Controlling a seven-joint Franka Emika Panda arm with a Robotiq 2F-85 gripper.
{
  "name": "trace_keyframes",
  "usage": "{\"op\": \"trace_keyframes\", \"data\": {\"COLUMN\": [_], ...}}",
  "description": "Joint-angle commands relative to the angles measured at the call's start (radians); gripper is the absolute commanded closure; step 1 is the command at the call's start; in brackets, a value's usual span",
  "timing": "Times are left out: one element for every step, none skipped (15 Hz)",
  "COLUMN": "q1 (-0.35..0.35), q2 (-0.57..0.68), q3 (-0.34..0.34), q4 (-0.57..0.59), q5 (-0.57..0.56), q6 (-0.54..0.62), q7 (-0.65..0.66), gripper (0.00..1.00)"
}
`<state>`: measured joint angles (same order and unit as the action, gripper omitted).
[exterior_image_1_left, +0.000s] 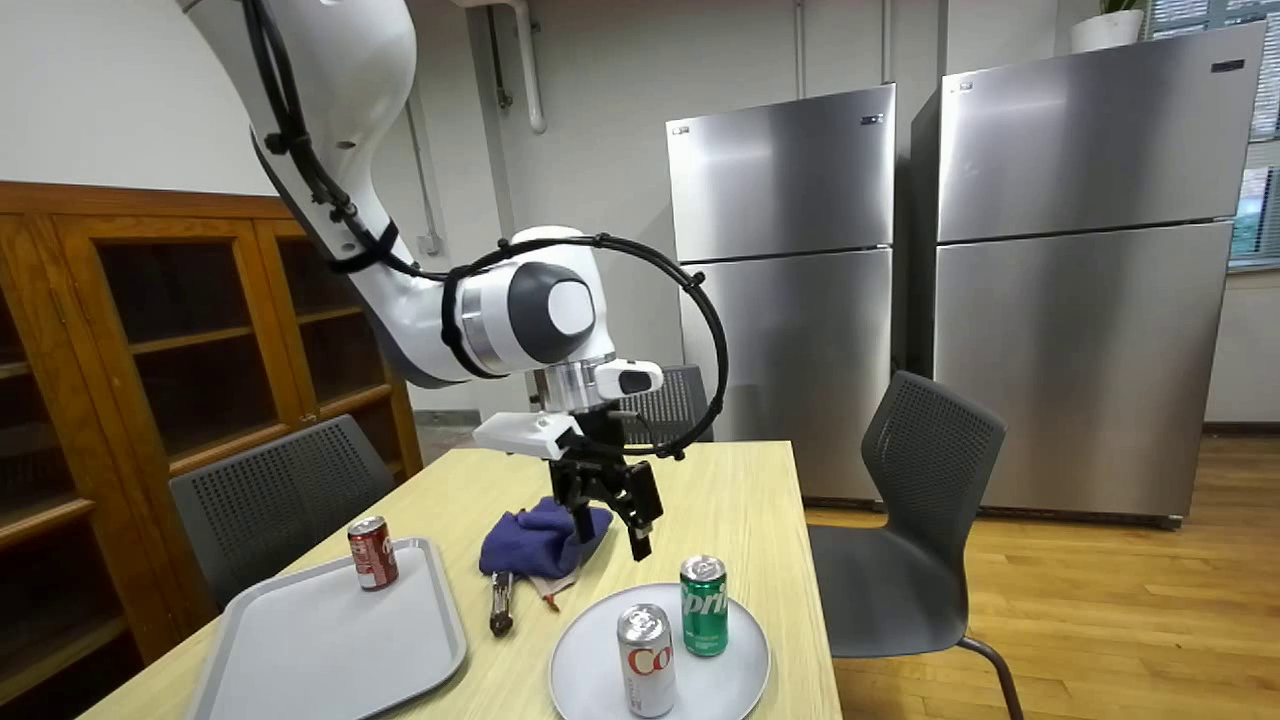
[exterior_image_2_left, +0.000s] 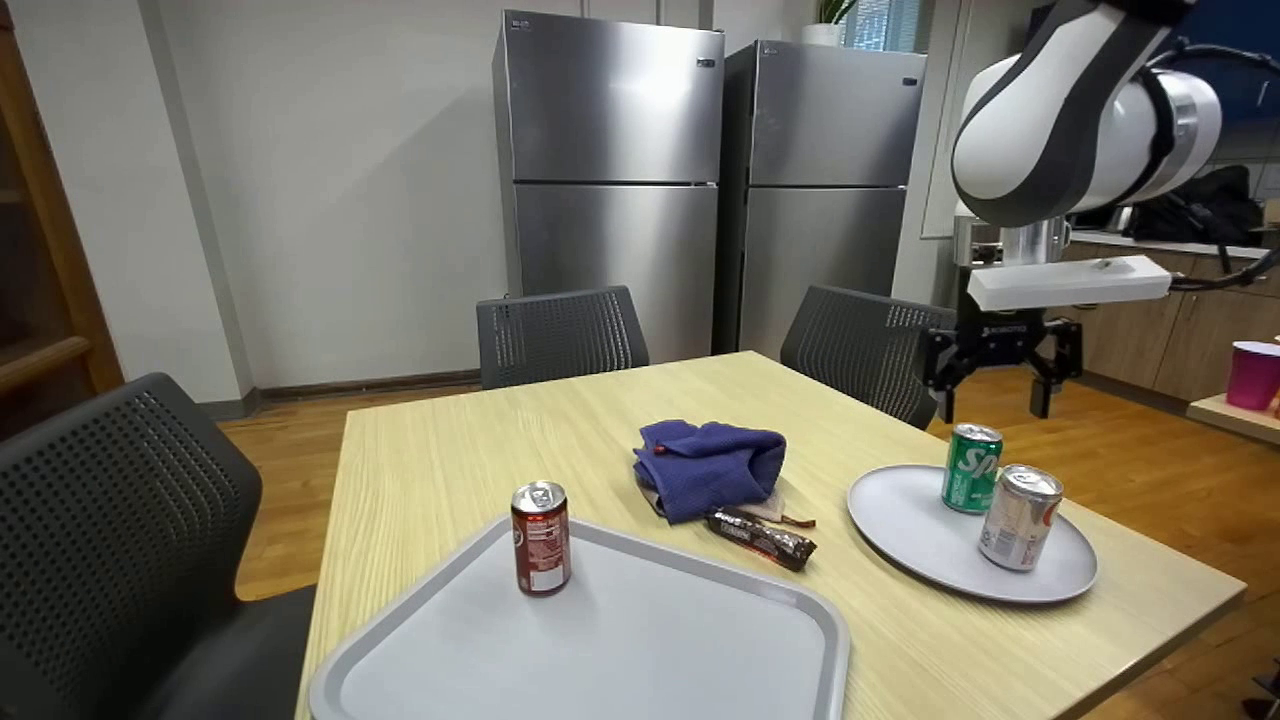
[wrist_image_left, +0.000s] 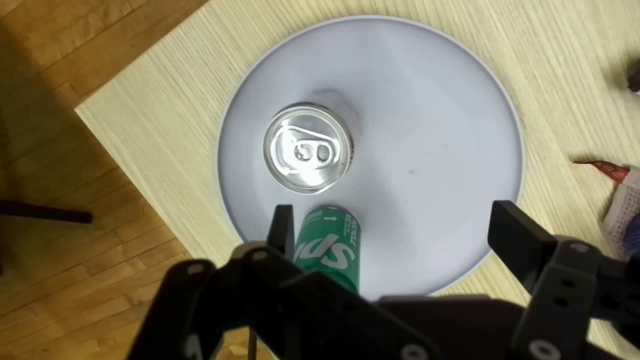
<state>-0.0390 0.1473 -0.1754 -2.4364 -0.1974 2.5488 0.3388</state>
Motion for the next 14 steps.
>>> {"op": "trace_keyframes", "data": {"q1": [-0.027,-0.036,-0.042,-0.05,-0.057,-0.064,-0.07,-0.075,-0.079,-0.082,-0.085,-0.087,-0.089,-0.09], "q2": [-0.059,-0.058,-0.057,-0.052,-0.047,-0.043,-0.039,-0.033,-0.027,-0.021,-0.016,-0.008,0.001,0.009], "q3": [-0.013,-0.014,-0.017,-0.02,-0.023,-0.024,-0.026,-0.028,-0.029,-0.029,-0.029,-0.027,-0.026,-0.026], "q4": [-0.062,-0.072,-0.08,-0.087,-0.093,-0.099,-0.103,-0.107,-0.11,-0.112,-0.114,-0.114,-0.112,-0.109], "q5": [0.003,0.015,0.017,0.026,0.031,0.043,0.05,0.056,0.065,0.075,0.085,0.096,0.108,0.117], "q6": [0.004,0.011,0.015,0.02,0.023,0.026,0.027,0.034,0.042,0.052,0.059,0.069,0.078,0.083], "q7": [0.011,-0.007,-0.004,-0.012,-0.012,-0.022,-0.022,-0.025,-0.031,-0.035,-0.04,-0.045,-0.053,-0.055], "gripper": [0.0,0.0,0.0,0.0,0.0,0.0,0.0,0.0,0.0,0.0,0.0,0.0,0.0,0.0]}}
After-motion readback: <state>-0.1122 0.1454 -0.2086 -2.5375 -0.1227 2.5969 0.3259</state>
